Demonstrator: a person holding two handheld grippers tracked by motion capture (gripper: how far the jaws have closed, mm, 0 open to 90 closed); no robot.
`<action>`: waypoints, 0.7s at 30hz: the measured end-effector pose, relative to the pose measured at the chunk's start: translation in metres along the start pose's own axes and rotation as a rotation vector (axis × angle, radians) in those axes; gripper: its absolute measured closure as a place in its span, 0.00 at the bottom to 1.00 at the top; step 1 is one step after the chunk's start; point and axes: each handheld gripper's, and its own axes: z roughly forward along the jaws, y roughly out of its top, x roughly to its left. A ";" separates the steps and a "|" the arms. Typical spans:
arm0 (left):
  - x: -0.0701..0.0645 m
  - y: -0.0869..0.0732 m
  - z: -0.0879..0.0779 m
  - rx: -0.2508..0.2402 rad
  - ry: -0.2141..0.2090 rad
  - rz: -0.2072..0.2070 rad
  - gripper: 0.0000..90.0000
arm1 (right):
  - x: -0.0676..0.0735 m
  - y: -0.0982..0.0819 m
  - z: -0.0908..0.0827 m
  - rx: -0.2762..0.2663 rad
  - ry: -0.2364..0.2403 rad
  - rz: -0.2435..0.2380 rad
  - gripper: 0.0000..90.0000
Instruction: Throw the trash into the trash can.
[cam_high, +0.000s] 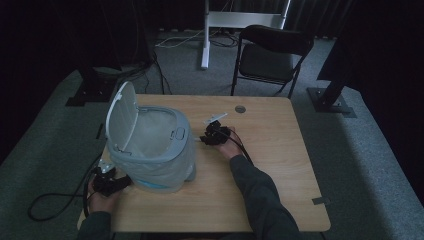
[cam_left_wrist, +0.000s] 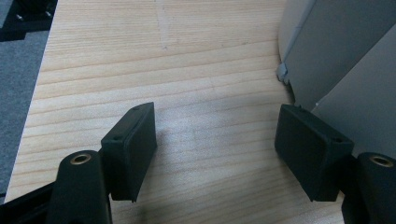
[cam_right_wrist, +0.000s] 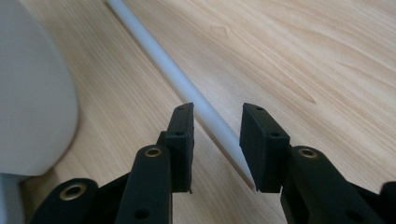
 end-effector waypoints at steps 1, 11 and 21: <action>0.000 0.000 0.000 0.000 0.000 0.000 0.33 | 0.000 0.000 0.001 0.006 -0.002 -0.002 0.72; 0.000 0.000 0.000 -0.007 0.001 -0.008 0.33 | 0.005 -0.002 0.017 0.064 -0.049 -0.045 0.75; 0.000 0.000 0.000 -0.006 0.001 -0.007 0.33 | 0.003 0.001 0.021 0.078 -0.069 -0.044 0.75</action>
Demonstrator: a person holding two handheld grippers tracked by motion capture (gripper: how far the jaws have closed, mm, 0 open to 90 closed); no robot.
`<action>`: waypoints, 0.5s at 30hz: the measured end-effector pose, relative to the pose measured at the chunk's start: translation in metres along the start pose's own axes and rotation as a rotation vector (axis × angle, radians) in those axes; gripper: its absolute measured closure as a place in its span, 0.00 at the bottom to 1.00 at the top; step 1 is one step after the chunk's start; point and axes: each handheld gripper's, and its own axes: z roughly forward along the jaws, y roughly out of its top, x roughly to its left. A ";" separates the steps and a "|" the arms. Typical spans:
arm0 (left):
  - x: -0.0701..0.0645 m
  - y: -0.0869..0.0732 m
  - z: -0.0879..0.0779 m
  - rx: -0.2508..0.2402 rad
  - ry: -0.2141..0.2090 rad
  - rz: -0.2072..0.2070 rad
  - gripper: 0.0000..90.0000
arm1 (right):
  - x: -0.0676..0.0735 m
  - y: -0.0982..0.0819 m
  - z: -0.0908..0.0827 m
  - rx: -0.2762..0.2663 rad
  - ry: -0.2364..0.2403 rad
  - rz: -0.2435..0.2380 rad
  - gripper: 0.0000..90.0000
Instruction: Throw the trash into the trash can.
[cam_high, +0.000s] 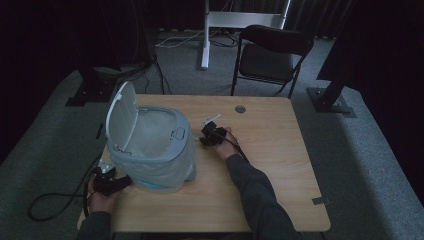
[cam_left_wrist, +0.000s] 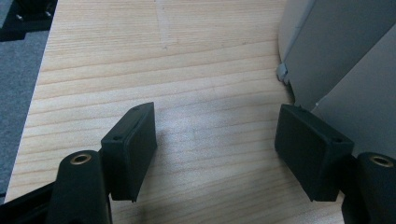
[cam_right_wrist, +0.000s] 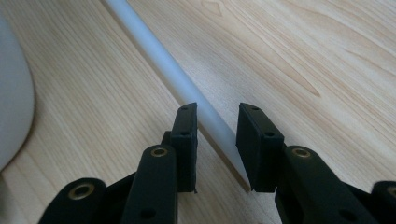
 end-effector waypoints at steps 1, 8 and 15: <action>0.000 0.000 0.000 0.000 0.000 0.000 0.33 | 0.000 0.000 0.001 0.008 -0.005 -0.002 0.76; 0.000 0.000 0.000 0.000 0.000 0.000 0.33 | 0.002 -0.002 0.002 0.035 -0.035 -0.038 0.80; 0.000 0.000 0.000 0.006 -0.001 0.007 0.33 | 0.005 -0.003 0.000 0.070 -0.057 -0.064 0.86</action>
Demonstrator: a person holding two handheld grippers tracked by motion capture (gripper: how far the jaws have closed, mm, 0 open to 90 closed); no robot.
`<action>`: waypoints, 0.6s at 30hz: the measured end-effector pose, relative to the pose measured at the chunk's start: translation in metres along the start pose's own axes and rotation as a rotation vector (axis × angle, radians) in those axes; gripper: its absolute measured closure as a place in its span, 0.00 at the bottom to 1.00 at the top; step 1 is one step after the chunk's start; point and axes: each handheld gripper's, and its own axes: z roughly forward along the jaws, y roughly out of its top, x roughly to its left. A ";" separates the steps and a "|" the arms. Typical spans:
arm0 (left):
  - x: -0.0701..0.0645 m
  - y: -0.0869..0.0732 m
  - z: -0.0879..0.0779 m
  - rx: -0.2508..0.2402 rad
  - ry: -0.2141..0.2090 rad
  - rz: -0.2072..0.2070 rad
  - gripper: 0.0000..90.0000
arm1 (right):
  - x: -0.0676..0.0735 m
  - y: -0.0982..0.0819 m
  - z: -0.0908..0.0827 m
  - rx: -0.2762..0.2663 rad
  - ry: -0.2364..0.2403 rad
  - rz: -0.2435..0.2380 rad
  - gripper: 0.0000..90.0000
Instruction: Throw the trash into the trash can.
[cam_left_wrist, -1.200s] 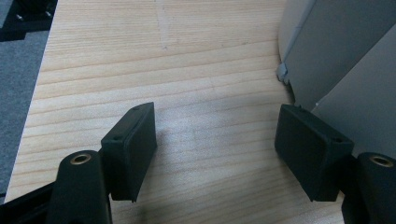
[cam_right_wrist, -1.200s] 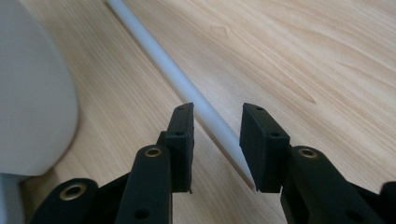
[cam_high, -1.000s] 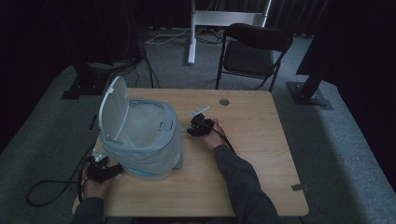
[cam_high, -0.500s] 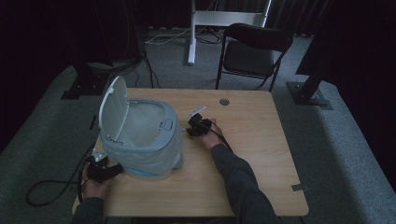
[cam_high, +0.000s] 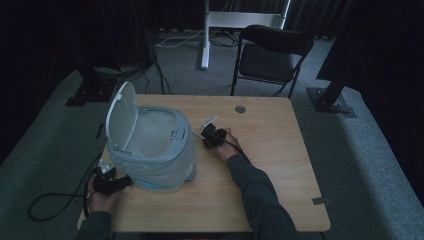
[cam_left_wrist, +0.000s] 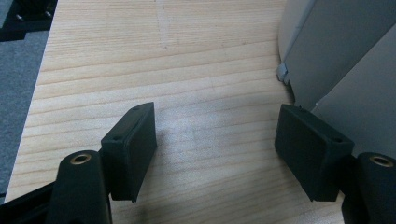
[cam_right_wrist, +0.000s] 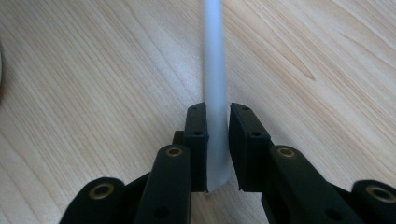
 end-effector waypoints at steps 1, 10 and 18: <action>0.000 0.000 0.000 0.000 0.000 0.000 0.33 | 0.000 0.000 0.000 0.006 -0.003 0.004 0.86; 0.000 0.000 0.000 -0.006 0.001 -0.007 0.33 | 0.000 -0.003 -0.004 0.019 -0.002 0.021 0.87; 0.000 0.000 0.000 0.000 0.000 0.000 0.33 | -0.008 -0.013 -0.014 -0.030 -0.003 0.073 0.88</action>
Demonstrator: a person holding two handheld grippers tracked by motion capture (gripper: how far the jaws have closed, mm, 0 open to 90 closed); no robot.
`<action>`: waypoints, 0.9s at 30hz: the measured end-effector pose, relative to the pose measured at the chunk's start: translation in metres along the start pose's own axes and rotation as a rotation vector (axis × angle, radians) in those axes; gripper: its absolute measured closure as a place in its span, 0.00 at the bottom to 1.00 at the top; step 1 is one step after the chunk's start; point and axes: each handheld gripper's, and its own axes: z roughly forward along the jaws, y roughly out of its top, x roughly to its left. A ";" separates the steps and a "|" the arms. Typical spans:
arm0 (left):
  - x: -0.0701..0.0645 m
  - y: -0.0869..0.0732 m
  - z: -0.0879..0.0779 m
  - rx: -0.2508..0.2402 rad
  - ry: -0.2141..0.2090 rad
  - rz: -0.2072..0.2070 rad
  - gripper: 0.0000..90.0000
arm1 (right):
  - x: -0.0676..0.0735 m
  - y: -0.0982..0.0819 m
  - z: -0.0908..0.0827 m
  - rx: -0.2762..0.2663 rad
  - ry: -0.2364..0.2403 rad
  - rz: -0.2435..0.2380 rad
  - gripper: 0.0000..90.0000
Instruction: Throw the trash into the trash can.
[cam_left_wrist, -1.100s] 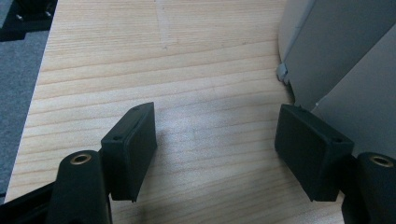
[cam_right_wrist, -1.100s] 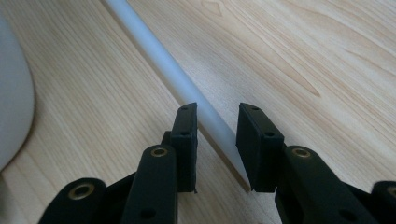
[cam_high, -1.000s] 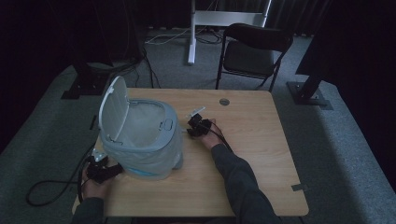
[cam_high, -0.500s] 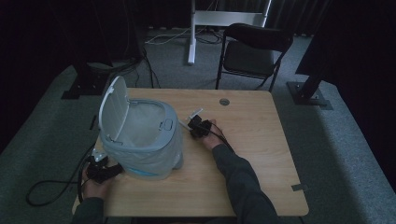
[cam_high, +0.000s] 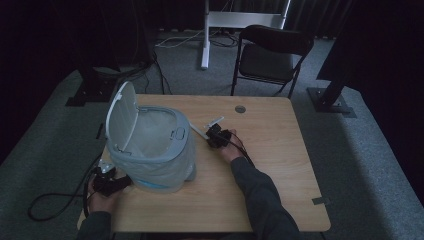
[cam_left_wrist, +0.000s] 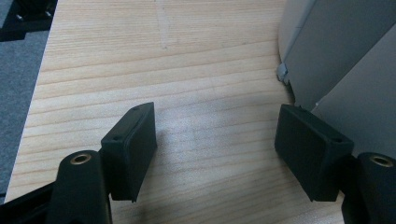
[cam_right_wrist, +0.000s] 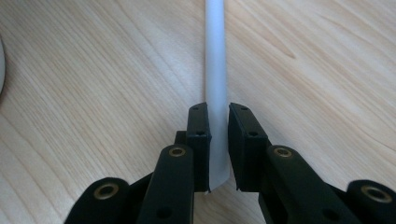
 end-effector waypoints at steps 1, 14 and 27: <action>0.000 0.000 0.000 0.000 0.000 0.000 0.33 | -0.001 -0.001 -0.002 -0.007 0.000 0.002 0.88; 0.000 0.000 0.000 -0.006 0.000 -0.007 0.33 | -0.003 -0.005 -0.018 -0.046 -0.011 -0.003 0.88; 0.000 0.000 0.000 -0.006 0.000 -0.007 0.33 | -0.003 -0.005 -0.036 -0.097 -0.014 0.004 0.88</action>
